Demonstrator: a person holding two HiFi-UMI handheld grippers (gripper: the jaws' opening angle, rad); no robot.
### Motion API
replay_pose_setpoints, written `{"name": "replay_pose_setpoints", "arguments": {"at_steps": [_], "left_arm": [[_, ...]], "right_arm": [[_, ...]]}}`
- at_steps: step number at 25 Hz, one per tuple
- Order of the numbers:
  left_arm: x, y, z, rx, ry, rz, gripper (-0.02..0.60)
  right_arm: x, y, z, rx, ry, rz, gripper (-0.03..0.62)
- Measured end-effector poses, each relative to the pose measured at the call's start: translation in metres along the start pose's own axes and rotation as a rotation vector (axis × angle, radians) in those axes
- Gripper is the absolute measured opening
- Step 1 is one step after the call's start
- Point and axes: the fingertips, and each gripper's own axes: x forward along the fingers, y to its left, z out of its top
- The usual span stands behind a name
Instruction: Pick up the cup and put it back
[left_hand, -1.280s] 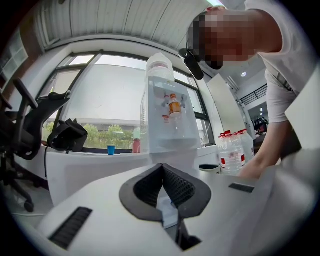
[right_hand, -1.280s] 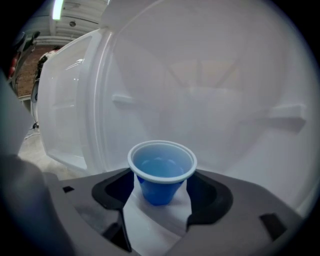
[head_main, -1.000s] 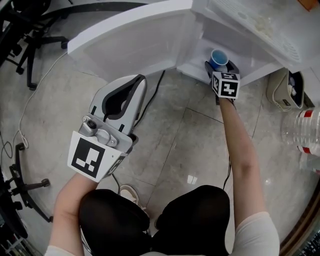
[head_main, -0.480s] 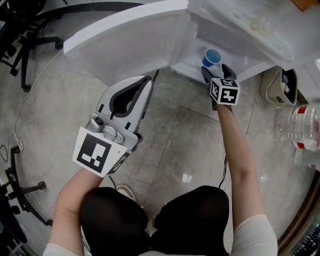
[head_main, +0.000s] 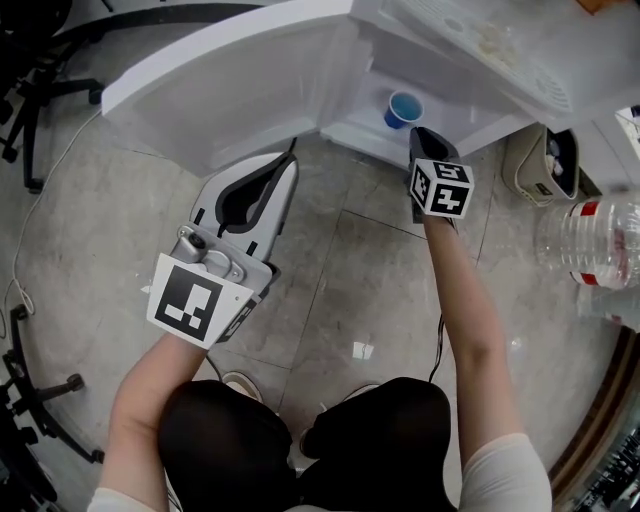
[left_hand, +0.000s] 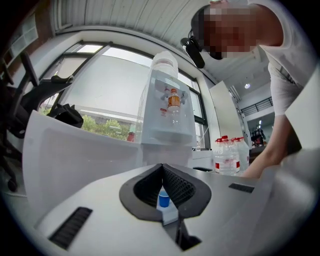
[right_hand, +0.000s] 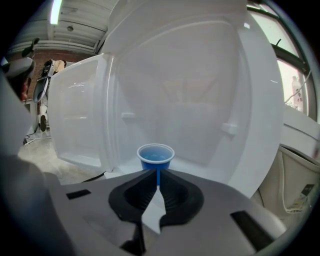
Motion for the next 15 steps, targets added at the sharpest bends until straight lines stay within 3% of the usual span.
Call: {"name": "replay_pose_setpoints", "arguments": {"at_steps": [4, 6, 11, 15], "left_arm": [[0.002, 0.011, -0.022, 0.112, 0.062, 0.020, 0.023], [0.005, 0.019, -0.027, 0.121, 0.066, 0.037, 0.023], [0.019, 0.024, -0.027, 0.116, 0.055, 0.049, 0.023], [0.023, 0.007, -0.013, 0.109, 0.055, 0.046, 0.023]], "right_arm": [[-0.005, 0.025, -0.004, -0.066, 0.040, 0.156, 0.020], [-0.014, 0.023, -0.002, -0.049, 0.040, 0.194, 0.020], [-0.044, 0.000, 0.007, 0.229, -0.007, 0.169, 0.020], [-0.080, 0.014, 0.017, 0.207, 0.007, 0.161, 0.020]]}}
